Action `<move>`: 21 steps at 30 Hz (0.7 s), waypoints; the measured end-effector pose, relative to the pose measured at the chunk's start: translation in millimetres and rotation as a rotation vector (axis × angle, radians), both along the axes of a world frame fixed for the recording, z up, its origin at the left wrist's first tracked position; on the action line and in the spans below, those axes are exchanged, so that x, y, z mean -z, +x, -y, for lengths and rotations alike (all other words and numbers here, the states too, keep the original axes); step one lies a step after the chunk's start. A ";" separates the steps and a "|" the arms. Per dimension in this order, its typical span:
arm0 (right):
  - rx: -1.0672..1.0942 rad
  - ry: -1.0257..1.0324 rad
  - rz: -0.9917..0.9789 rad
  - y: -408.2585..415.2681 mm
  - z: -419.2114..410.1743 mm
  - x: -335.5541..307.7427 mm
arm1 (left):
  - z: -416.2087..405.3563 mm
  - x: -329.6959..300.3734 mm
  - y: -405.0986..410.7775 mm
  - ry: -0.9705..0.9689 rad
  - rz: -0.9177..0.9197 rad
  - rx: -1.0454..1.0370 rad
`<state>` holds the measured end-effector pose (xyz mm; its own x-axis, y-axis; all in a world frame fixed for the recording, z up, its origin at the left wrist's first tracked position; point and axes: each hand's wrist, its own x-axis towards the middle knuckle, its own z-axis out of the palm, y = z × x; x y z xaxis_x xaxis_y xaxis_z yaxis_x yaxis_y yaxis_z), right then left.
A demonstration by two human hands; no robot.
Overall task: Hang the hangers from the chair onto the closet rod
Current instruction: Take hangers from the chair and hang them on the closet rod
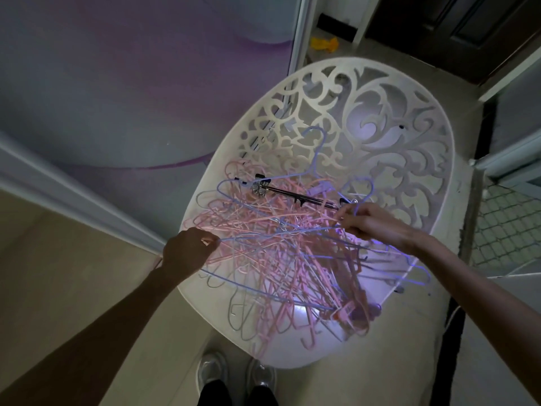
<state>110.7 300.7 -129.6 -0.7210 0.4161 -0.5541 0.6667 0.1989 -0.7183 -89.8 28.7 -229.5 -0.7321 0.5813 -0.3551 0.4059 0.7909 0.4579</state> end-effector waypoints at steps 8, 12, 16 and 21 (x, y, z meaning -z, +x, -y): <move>-0.061 0.437 -0.146 -18.5 5.7 12.6 | 1.8 -3.9 5.3 0.020 -0.010 -0.030; -0.068 0.269 -0.269 -5.7 -1.4 -0.3 | -0.7 -5.0 8.0 -0.008 -0.016 -0.026; -0.109 0.255 -0.242 6.3 -6.7 -0.8 | 1.9 -7.9 6.5 -0.028 -0.061 -0.010; -0.110 0.235 -0.202 -5.5 -12.7 6.2 | -9.4 -6.1 3.2 0.048 -0.128 -0.046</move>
